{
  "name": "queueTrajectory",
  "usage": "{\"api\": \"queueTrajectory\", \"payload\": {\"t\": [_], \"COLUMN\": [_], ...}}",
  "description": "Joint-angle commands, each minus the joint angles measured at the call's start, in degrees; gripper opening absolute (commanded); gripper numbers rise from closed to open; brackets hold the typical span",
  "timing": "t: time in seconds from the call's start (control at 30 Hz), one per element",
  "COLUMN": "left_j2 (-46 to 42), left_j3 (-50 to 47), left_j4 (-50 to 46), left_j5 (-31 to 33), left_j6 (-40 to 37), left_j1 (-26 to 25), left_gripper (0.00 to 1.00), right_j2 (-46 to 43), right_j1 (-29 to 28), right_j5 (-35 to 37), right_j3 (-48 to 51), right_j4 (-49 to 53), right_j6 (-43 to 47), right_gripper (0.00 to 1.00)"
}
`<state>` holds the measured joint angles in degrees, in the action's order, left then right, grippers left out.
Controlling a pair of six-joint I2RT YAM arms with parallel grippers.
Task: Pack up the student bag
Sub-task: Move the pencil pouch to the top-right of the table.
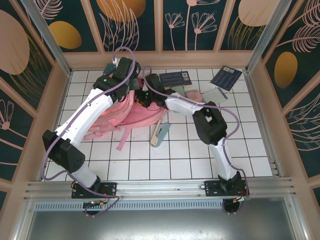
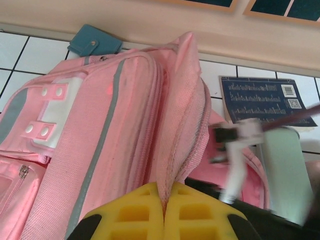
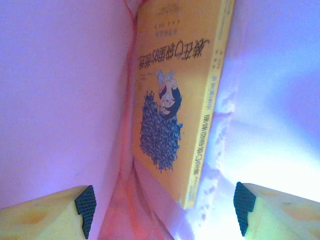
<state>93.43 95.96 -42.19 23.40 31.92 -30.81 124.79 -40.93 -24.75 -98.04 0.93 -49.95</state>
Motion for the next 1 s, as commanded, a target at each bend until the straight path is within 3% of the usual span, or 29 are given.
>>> {"api": "queueTrajectory", "payload": {"t": [0.0,0.23,0.43,0.57,0.73,0.97], "left_j2": [-2.73,-5.24,-5.03,-4.89,-4.29,-3.16], "left_j3": [-4.52,-13.96,-16.86,-16.96,-16.87,-15.99], "left_j4": [1.83,4.2,3.54,3.67,4.66,4.71], "left_j5": [4.8,4.26,4.99,4.52,2.11,0.38], "left_j6": [1.49,4.21,5.58,5.71,6.57,7.1], "left_j1": [0.32,0.34,0.38,0.31,0.31,0.31], "left_gripper": [0.0,0.0,0.0,0.0,0.0,0.0], "right_j2": [-8.02,-21.1,-21.99,-18.75,-9.94,3.03], "right_j1": [2.29,8.89,15.61,18.6,19.78,16.76], "right_j5": [2.65,7.06,8.26,9.21,8.96,8.98], "right_j3": [7.09,21.67,23.69,20.63,12.4,-1.85], "right_j4": [0.85,1.82,2.27,2.18,2.1,6.44], "right_j6": [5.24,9.79,11.99,13.72,13.33,13.28], "right_gripper": [0.76,0.74,0.67,0.54,0.23,0.21]}}
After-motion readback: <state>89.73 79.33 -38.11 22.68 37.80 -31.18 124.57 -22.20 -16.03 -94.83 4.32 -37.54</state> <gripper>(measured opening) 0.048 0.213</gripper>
